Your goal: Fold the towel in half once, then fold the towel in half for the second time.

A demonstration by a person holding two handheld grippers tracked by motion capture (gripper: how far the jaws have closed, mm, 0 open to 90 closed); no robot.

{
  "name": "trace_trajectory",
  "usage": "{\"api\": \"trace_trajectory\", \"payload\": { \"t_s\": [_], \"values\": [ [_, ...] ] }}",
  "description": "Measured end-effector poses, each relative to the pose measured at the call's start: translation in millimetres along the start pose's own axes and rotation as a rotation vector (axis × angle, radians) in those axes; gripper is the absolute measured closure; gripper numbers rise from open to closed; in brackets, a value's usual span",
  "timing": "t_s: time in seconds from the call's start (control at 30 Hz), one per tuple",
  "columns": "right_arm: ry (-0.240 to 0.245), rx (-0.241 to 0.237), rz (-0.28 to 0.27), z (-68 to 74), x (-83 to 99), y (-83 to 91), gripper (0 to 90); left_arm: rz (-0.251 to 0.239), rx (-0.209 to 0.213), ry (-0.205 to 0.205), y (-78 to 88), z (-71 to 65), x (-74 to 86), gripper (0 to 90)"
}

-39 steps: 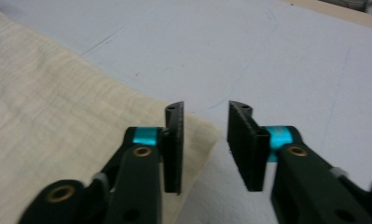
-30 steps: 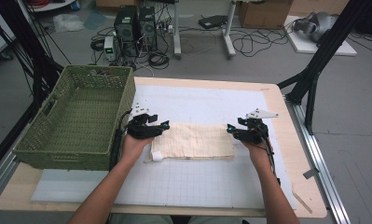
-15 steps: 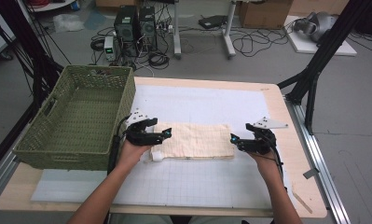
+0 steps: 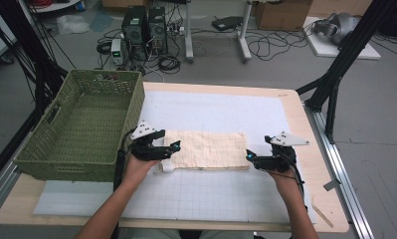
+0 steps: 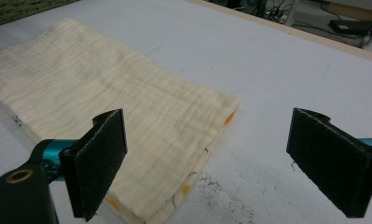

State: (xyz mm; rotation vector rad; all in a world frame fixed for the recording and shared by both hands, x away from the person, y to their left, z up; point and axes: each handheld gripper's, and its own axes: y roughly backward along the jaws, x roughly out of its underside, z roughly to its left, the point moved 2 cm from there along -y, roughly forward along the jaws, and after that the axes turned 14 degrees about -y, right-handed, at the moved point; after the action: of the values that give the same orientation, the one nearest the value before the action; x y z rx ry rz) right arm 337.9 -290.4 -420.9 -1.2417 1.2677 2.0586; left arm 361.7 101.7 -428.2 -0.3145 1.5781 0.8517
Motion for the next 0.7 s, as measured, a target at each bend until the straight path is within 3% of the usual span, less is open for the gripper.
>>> {"api": "trace_trajectory", "payload": {
  "t_s": [0.47,0.7],
  "values": [
    [-0.022,0.0,0.007,-2.0,1.7,-0.4,11.4,0.013,-0.023,0.003,-1.1,1.4,0.9,22.5],
    [-0.008,-0.002,0.023,-2.0,2.8,-4.4,11.4,0.022,-0.05,0.009,-4.0,4.4,2.1,25.6]
  ]
}}
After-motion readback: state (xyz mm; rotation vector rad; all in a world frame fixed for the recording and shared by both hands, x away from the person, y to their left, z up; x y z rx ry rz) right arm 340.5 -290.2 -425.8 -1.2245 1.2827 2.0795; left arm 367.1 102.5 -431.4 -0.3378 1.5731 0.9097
